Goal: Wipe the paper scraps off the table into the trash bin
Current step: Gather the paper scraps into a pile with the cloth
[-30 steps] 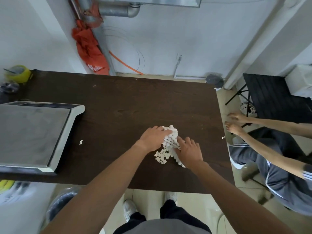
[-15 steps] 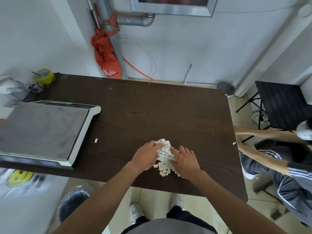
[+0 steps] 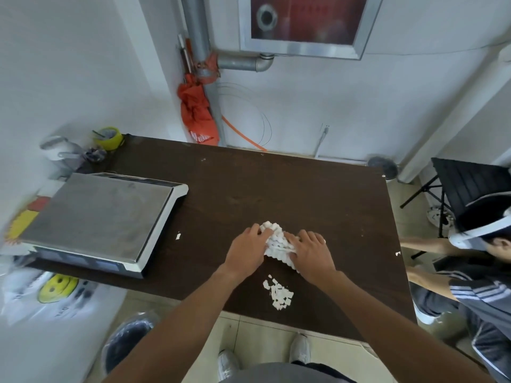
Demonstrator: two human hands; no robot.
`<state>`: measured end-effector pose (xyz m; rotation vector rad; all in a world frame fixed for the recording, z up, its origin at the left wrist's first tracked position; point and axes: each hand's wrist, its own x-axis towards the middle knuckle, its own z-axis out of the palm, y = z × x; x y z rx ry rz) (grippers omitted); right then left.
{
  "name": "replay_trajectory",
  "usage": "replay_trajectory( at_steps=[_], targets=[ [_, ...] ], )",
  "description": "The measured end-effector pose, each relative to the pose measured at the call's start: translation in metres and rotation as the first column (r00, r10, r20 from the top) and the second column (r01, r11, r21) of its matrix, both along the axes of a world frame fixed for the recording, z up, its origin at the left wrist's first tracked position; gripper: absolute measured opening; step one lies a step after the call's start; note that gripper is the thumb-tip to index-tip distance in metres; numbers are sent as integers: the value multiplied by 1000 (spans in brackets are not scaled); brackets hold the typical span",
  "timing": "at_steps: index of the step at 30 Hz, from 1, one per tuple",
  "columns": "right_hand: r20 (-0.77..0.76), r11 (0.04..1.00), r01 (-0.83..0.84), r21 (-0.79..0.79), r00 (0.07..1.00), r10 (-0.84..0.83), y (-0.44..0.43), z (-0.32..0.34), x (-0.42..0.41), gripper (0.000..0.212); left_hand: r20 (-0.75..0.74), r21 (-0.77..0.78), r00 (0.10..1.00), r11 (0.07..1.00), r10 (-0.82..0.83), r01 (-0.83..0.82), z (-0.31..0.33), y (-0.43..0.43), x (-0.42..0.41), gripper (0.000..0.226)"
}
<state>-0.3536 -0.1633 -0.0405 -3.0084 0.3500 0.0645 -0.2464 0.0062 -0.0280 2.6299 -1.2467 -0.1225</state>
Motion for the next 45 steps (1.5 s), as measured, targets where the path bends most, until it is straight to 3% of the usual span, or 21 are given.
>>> replay_trajectory(
  at_steps=[7, 15, 26, 35, 41, 45],
  targets=[
    [-50, 982, -178, -66, 983, 175, 25, 14, 48, 61, 40, 48, 981, 980, 190, -191, 5, 30, 10, 45],
    [-61, 909, -415, -35, 909, 412, 63, -4, 68, 69, -76, 52, 915, 918, 396, -393, -16, 75, -9, 41],
    [-33, 886, -463, 31, 885, 464, 61, -18, 44, 67, -85, 140, 960, 957, 268, -254, -37, 72, -23, 55],
    [-5, 896, -441, 51, 897, 442, 35, -23, 15, 57, -93, 184, 988, 978, 121, -102, -36, 48, -27, 50],
    [-17, 888, -457, 49, 889, 458, 31, -19, 21, 57, -77, 174, 988, 978, 133, -118, -37, 47, -28, 45],
    [-2, 886, -461, -41, 887, 461, 32, -11, 41, 64, -50, 130, 974, 968, 223, -215, -30, 52, -19, 40]
  ],
)
